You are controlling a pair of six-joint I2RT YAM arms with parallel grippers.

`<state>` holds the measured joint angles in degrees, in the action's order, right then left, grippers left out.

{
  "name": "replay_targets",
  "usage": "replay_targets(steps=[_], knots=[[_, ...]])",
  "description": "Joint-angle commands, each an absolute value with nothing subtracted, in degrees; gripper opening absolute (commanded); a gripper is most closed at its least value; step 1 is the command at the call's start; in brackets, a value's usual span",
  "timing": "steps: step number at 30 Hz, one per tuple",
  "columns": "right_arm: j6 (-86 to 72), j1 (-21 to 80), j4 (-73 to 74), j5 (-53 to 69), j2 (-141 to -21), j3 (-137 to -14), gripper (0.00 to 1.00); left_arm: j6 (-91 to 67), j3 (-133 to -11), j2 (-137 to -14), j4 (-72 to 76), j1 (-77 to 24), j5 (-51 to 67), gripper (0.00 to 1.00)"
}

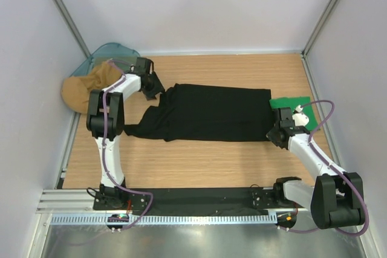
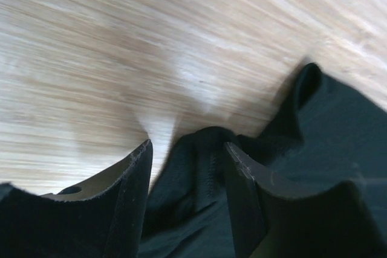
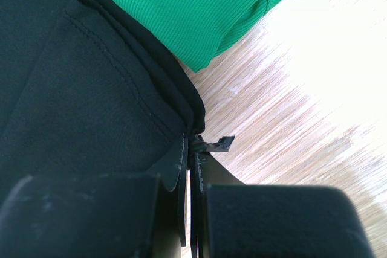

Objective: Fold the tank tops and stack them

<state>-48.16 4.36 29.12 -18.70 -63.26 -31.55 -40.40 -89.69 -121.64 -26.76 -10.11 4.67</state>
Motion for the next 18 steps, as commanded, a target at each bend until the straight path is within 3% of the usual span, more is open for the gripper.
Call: replay_targets(steps=[1, 3, 7, 8, 13, 18], knots=[[-47.6, 4.1, 28.0, -19.6, -62.9, -31.9, 0.01, -43.7, -91.1, -123.2, -25.7, -10.3, 7.9, 0.52], [-47.5, 4.2, 27.8, -19.5, -63.1, -31.9, 0.01, -45.3, -90.7, -123.5, -24.3, -10.4, 8.8, 0.48], [-47.5, 4.2, 27.8, -19.5, -63.1, -32.0, 0.01, -46.7, -90.5, -124.4, -22.5, -10.4, 9.5, 0.16], [-47.5, 4.2, 27.8, -19.4, -63.2, -32.0, 0.01, -46.8, -90.5, -124.4, -22.4, -10.4, 9.1, 0.0], [-47.6, 4.2, 28.5, -18.5, -62.8, -31.9, 0.01, -45.0, -86.3, -119.2, -22.9, -10.4, 0.5, 0.0], [-46.1, 5.0, 27.0, -14.6, -62.2, -31.1, 0.01, -42.3, -78.9, -106.5, -23.9, -10.4, -17.3, 0.0]])
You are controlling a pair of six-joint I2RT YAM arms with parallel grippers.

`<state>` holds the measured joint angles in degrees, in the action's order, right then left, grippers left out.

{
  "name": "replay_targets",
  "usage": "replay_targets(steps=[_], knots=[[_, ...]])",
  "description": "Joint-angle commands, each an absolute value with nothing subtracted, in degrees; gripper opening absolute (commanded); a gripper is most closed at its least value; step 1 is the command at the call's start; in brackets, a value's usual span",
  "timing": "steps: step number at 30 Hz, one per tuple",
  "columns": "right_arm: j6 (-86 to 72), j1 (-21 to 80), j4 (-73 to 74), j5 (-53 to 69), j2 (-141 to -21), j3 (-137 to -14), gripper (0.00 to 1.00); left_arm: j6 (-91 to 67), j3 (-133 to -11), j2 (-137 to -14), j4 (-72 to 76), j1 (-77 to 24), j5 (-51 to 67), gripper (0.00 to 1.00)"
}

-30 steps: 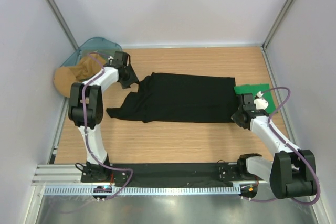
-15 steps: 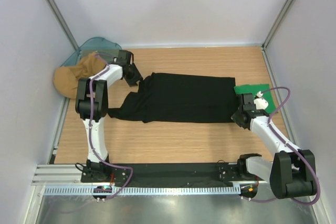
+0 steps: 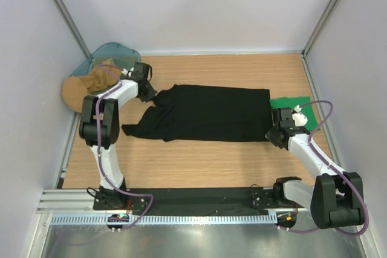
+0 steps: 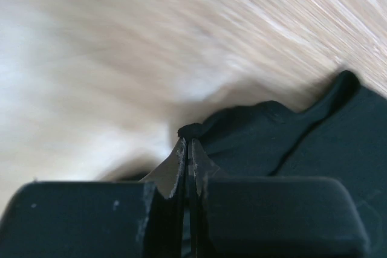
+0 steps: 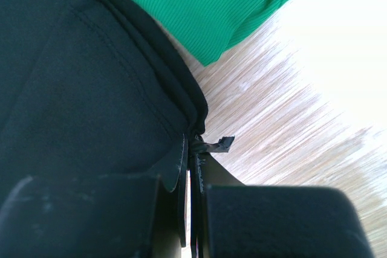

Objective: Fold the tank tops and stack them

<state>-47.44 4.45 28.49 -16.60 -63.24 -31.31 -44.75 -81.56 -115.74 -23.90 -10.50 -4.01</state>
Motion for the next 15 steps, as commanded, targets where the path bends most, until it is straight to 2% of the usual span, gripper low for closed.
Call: replay_targets(steps=[1, 5, 9, 12, 15], knots=[[-46.0, 5.2, 27.2, -13.6, -63.3, -31.4, 0.01, -41.5, -76.5, -105.0, -24.1, -10.4, -19.2, 0.0], [-46.2, 5.6, 29.4, -12.6, -64.1, -31.8, 0.01, -40.8, -71.5, -96.9, -25.2, -10.4, -27.5, 0.0], [-47.3, 6.6, 29.8, -10.6, -59.6, -29.1, 0.01, -39.7, -68.6, -93.1, -27.1, -10.4, -34.7, 0.0], [-48.3, 8.4, 31.3, -10.2, -56.4, -27.5, 0.01, -38.1, -68.2, -92.7, -27.9, -10.4, -36.1, 0.0], [-48.3, 9.0, 31.2, -11.5, -55.5, -26.9, 0.02, -36.5, -69.0, -94.6, -25.8, -10.4, -32.4, 0.01]])
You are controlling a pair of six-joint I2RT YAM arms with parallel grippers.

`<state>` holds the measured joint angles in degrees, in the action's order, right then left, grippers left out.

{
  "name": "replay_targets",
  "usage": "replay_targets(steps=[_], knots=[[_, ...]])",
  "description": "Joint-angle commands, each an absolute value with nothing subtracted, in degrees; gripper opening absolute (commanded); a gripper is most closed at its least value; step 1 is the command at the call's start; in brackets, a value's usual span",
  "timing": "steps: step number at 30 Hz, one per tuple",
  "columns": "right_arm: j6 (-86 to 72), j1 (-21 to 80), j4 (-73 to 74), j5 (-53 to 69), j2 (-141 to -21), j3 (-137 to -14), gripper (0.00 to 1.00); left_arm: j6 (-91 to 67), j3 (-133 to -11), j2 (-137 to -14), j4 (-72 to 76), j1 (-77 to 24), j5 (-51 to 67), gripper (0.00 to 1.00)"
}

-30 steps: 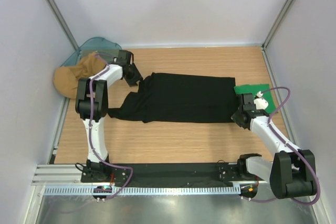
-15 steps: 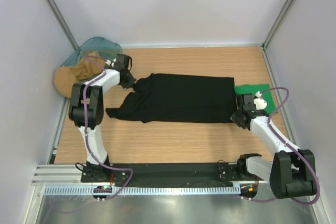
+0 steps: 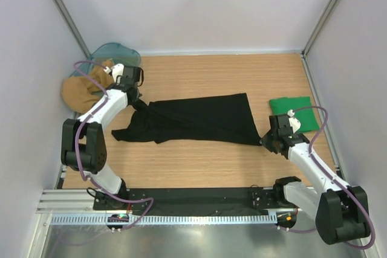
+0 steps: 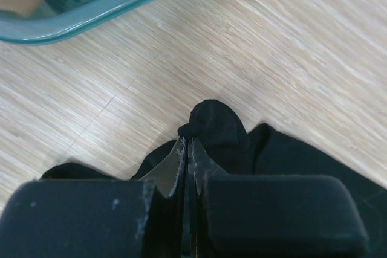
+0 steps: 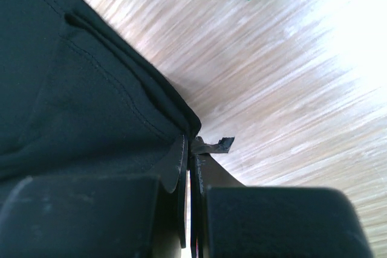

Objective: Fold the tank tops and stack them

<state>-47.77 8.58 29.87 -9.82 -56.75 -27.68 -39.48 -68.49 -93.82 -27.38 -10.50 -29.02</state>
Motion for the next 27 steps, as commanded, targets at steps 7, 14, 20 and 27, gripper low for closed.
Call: replay_targets(steps=[7, 14, 20, 27], knots=[[-45.1, 8.9, 32.1, -12.7, -63.7, -32.1, 0.37, -36.8, -75.5, -106.0, -27.0, -10.4, -23.4, 0.09], [-40.7, 8.9, 28.9, -14.4, -66.3, -40.4, 0.45, -35.0, -73.0, -100.6, -24.6, -10.4, -23.1, 0.51], [-33.2, 9.0, 24.3, -9.0, -78.9, -53.8, 0.43, -32.6, -79.7, -99.1, -30.7, -11.1, -25.0, 0.57], [-30.9, 9.2, 22.6, -6.1, -97.8, -69.7, 0.48, -30.8, -86.0, -103.4, -33.0, -12.2, -20.3, 0.56]])
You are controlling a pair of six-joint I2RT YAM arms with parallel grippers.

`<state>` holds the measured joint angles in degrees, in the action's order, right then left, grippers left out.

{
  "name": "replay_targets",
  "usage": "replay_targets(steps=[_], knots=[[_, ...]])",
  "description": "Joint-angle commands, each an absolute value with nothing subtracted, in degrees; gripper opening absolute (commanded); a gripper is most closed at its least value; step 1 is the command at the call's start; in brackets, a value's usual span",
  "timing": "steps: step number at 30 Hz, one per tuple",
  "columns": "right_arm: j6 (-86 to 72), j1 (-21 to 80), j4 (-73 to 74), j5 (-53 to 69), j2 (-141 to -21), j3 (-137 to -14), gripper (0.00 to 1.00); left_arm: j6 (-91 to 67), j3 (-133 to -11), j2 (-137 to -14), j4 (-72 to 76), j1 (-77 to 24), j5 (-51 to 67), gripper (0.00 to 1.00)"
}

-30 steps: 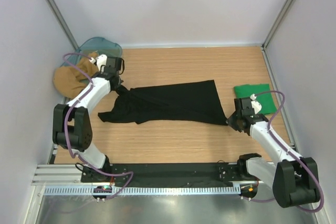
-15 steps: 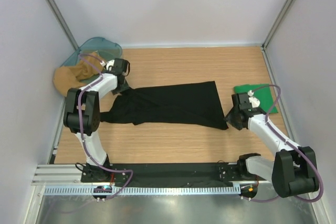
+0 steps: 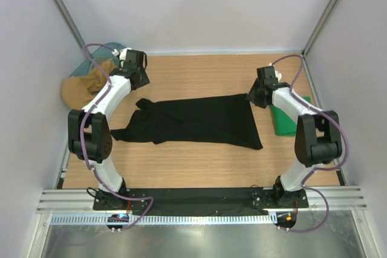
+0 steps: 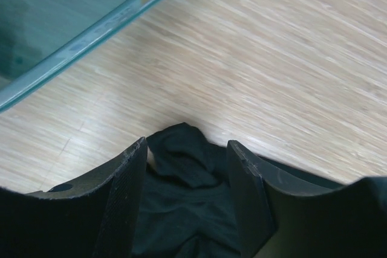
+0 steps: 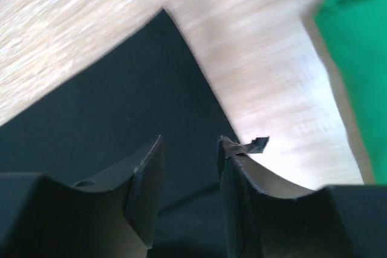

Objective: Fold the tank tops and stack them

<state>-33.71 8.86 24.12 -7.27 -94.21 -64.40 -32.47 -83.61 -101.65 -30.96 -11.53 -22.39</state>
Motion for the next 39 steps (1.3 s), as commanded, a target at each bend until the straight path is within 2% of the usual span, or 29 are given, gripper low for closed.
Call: replay_targets(steps=[1, 10, 16, 19, 22, 23, 28, 39], knots=[[-30.8, 9.3, 22.8, -6.8, -101.6, -71.3, 0.48, -30.8, -86.3, -104.0, -32.8, -12.4, -19.4, 0.56], [-28.2, 10.4, 25.2, -10.3, -114.2, -83.9, 0.52, -29.4, -88.8, -106.1, -32.7, -14.8, -18.7, 0.56], [-28.0, 10.8, 28.3, -13.6, -121.0, -90.1, 0.48, -29.1, -89.4, -106.4, -32.6, -15.8, -19.2, 0.56], [-27.9, 11.2, 28.9, -16.2, -123.4, -92.1, 0.42, -28.5, -90.0, -107.6, -32.6, -16.4, -19.2, 0.56], [-28.1, 11.3, 30.6, -19.1, -125.7, -94.7, 0.21, -27.6, -91.3, -109.6, -32.5, -17.1, -18.6, 0.56], [-28.3, 11.3, 31.4, -20.0, -125.9, -95.7, 0.09, -27.5, -92.1, -110.1, -32.6, -17.4, -18.5, 0.55], [-28.8, 10.9, 32.9, -26.2, -126.4, -97.6, 0.08, -26.3, -95.5, -114.9, -32.4, -18.2, -17.1, 0.55], [-30.6, 7.3, 31.6, -25.6, -124.7, -95.7, 0.06, -25.4, -111.8, -129.7, -38.3, -18.5, -12.9, 0.52]])
